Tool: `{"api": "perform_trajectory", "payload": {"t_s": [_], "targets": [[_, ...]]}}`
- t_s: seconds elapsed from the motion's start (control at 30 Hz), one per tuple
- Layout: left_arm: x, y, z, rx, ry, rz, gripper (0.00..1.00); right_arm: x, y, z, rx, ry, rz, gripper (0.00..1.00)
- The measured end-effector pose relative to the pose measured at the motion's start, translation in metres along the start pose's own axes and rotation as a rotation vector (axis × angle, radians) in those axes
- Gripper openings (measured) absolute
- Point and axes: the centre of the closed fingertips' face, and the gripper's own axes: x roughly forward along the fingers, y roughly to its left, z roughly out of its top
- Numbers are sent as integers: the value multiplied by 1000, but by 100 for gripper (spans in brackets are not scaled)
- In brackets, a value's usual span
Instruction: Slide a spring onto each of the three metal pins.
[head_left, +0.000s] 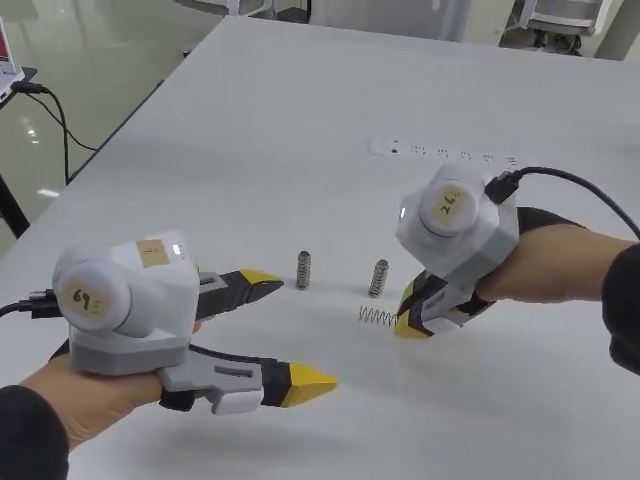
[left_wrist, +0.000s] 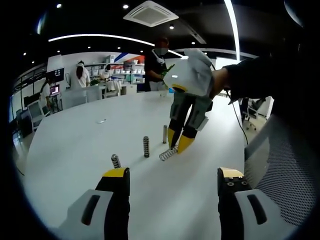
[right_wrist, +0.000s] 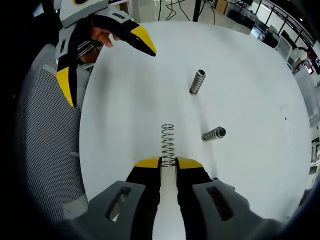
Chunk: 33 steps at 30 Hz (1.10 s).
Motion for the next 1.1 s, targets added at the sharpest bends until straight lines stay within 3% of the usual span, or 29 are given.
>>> {"api": "perform_trajectory", "payload": {"t_s": [0.4,0.67,1.1], "targets": [[9,-6,5,30,-4,-35,59,-20,19,4,-37,1,11,13],[15,-15,5,67,11,-67,51,-31,31,12,-81,2,24,13],[23,-30,13,108,-1,-113,40,-40,47,22,-140,-2,44,13]]}}
